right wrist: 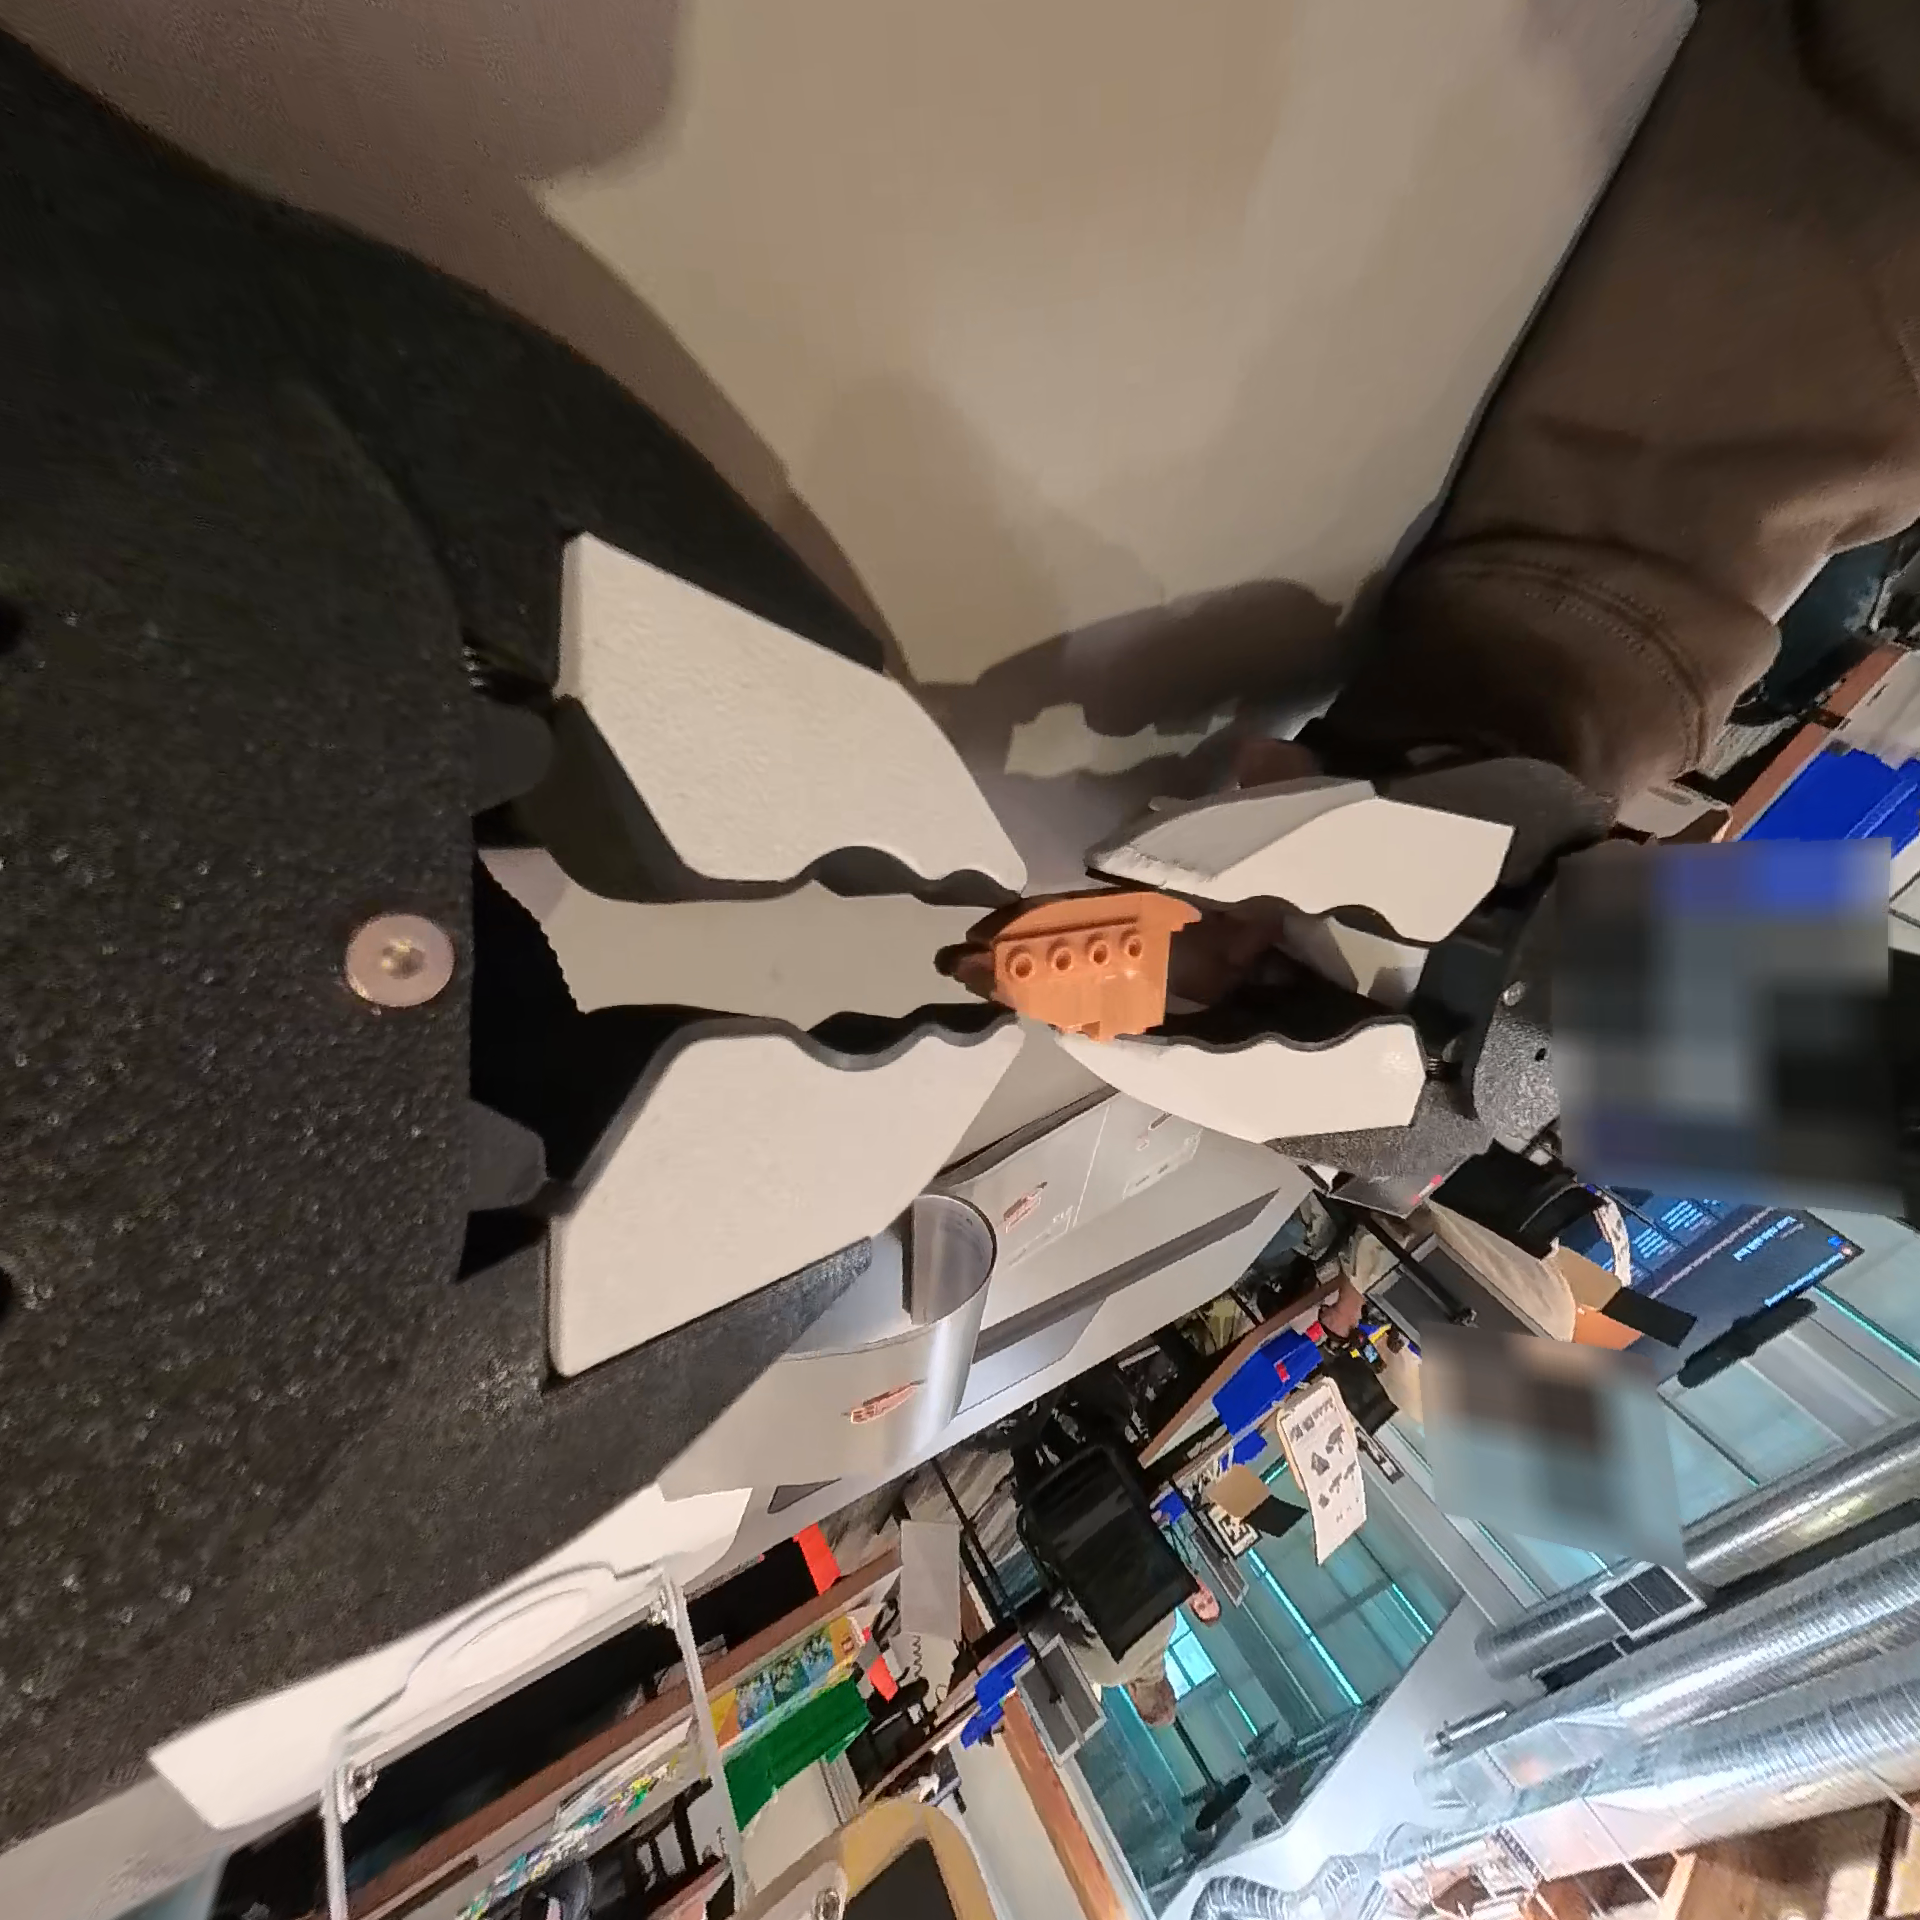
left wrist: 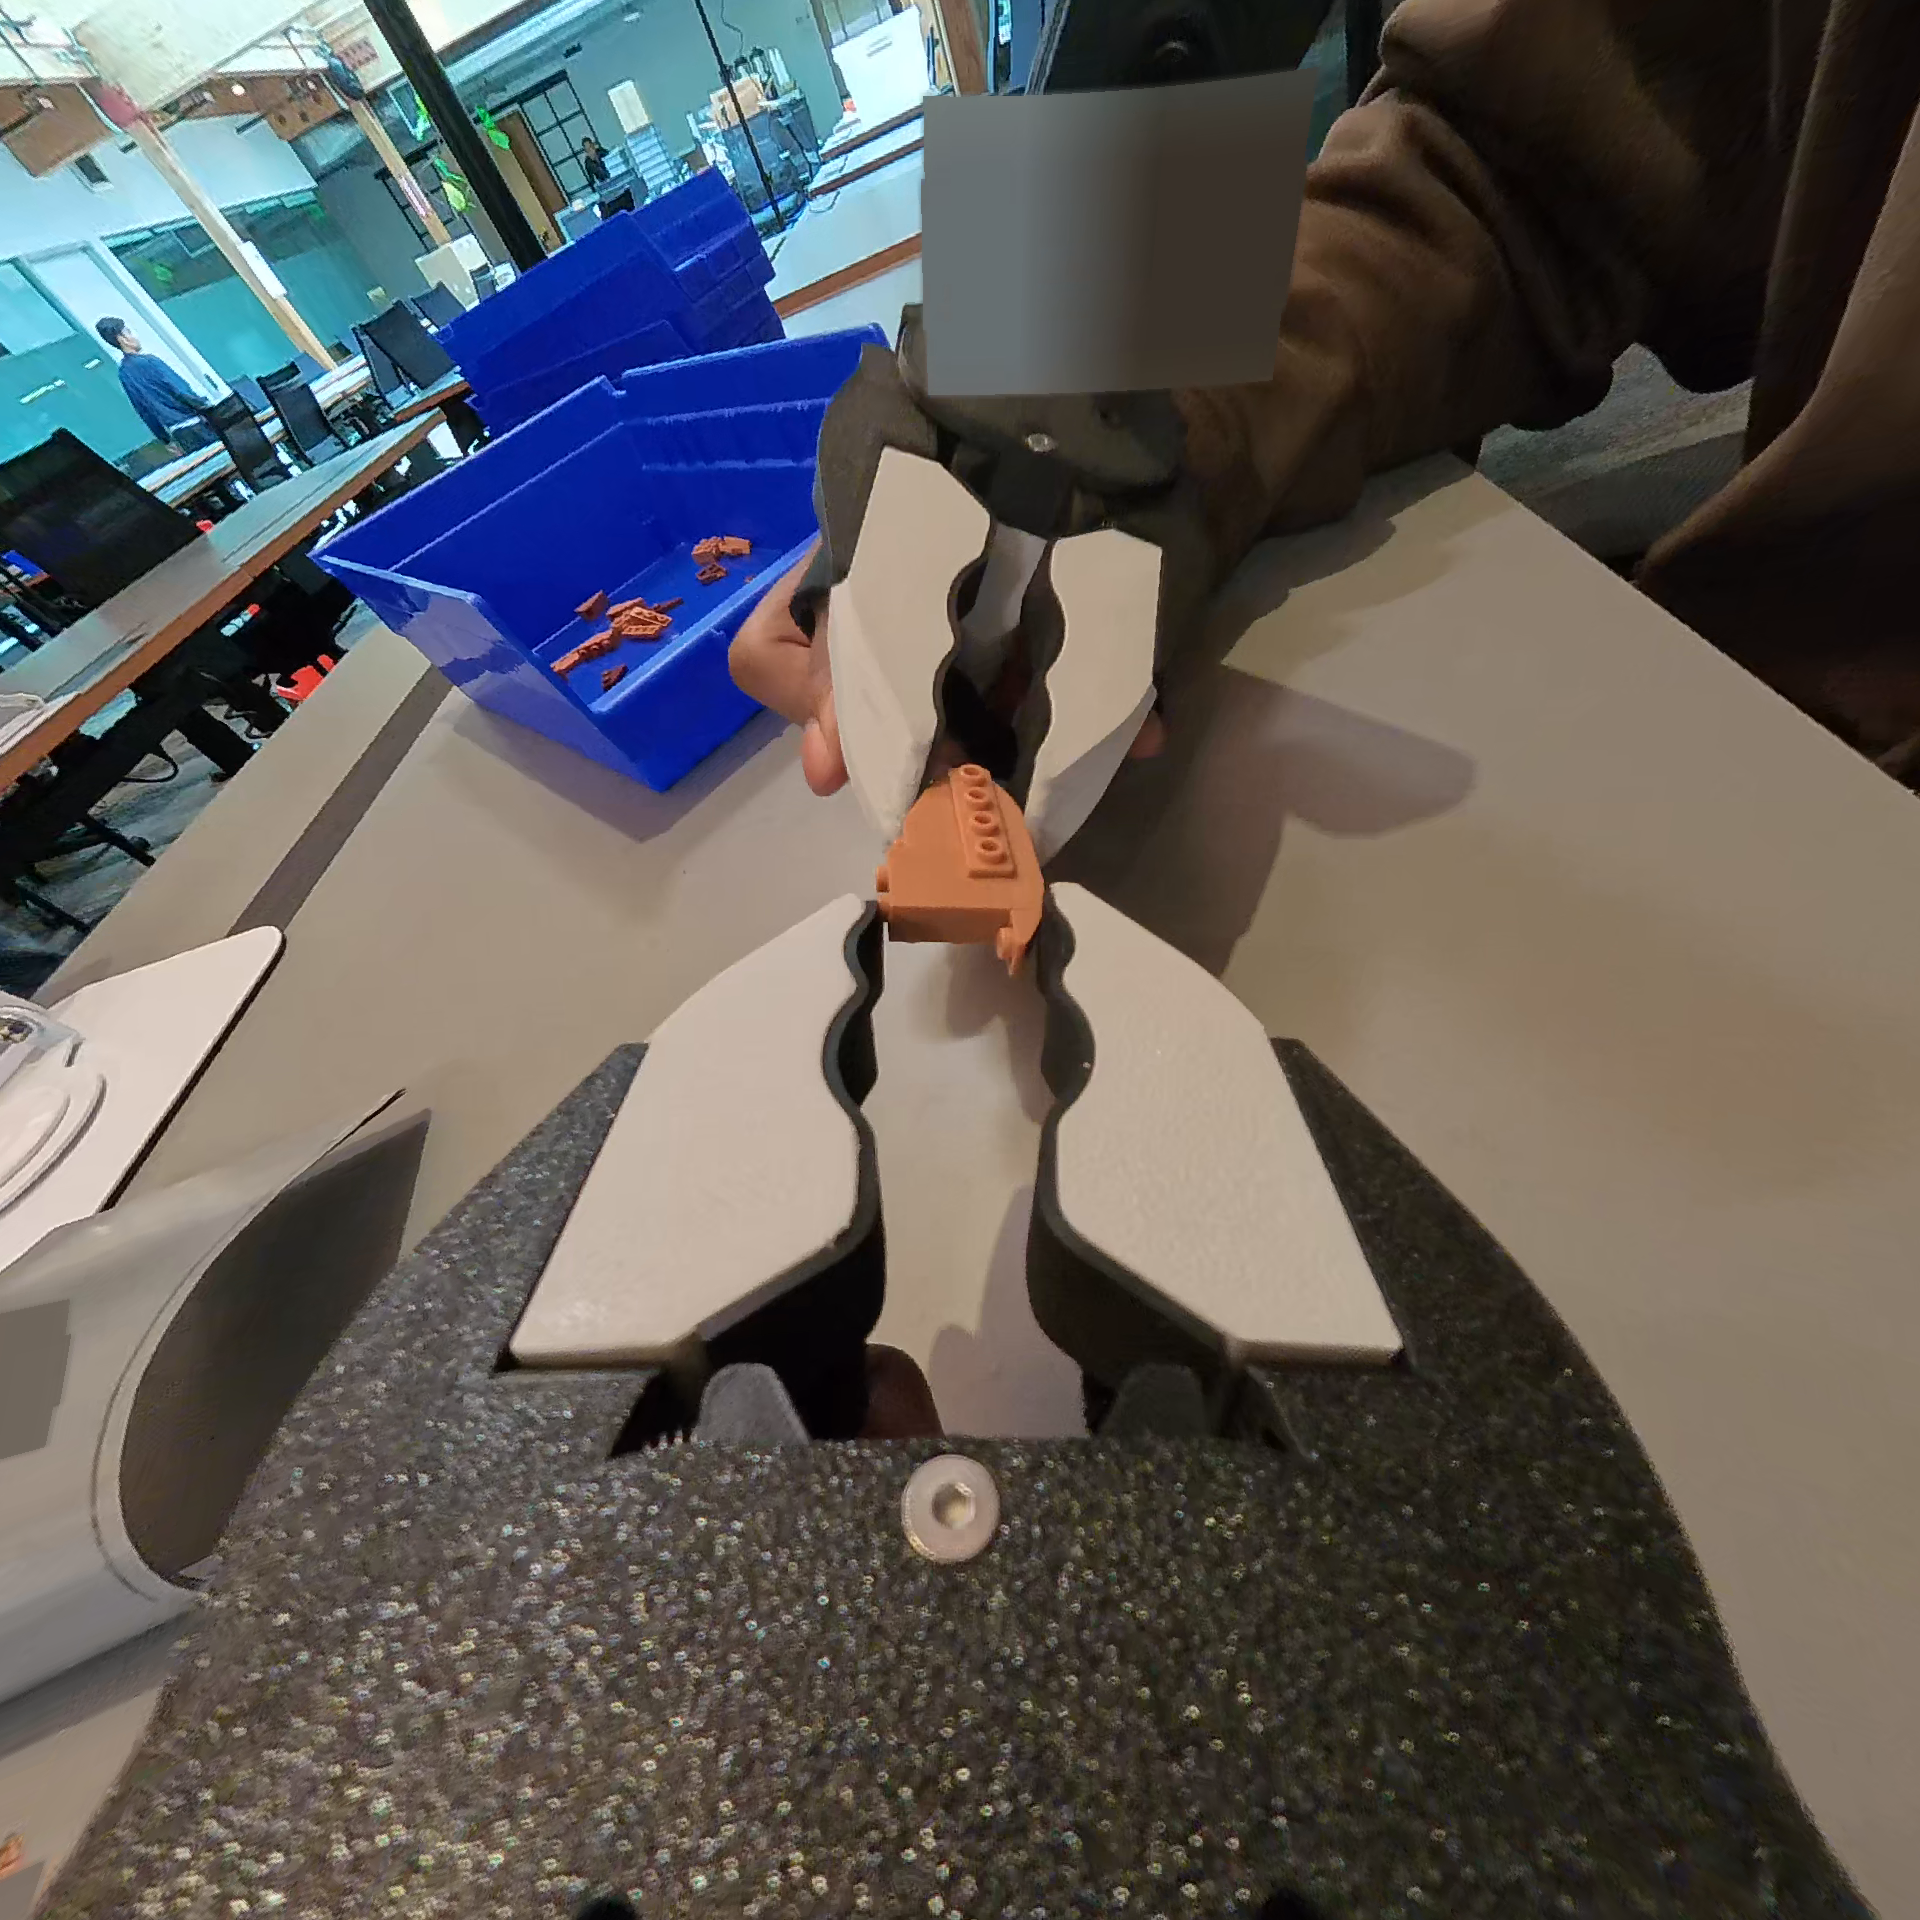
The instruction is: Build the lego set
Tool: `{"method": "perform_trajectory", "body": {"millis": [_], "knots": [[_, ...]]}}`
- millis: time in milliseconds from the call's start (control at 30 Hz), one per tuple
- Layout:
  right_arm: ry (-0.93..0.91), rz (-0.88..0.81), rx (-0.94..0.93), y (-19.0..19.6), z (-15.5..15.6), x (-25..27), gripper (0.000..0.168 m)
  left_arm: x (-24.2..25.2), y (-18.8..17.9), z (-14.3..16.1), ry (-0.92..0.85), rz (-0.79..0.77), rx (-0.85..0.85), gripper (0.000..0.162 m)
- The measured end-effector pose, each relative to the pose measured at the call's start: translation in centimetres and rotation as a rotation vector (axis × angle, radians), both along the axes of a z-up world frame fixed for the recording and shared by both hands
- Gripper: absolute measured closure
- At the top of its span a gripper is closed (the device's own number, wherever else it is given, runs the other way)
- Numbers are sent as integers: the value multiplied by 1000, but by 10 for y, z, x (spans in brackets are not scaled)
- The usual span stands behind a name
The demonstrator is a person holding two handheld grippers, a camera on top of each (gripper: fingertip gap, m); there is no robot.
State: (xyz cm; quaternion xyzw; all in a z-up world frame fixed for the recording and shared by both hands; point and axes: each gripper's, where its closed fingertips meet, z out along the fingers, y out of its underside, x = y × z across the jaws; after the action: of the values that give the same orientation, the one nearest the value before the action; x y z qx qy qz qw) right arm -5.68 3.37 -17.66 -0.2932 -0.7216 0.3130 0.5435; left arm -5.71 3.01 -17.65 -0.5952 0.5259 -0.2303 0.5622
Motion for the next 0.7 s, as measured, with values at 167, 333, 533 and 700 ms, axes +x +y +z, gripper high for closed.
{"method": "perform_trajectory", "body": {"millis": [167, 333, 533, 700], "knots": [[-19, -12, 31, 1, -4, -1, 151, -1, 0, -2, 14, 4, -9, 133], [-48, -21, 38, 3, -8, -1, 152, 0, 1, -4, 15, 8, -16, 133], [-46, -35, 48, 4, -6, -2, 152, -2, 2, -3, 20, 16, -10, 133], [-53, -31, 42, 4, -8, -2, 152, -2, 2, -5, 33, 17, -5, 133]]}}
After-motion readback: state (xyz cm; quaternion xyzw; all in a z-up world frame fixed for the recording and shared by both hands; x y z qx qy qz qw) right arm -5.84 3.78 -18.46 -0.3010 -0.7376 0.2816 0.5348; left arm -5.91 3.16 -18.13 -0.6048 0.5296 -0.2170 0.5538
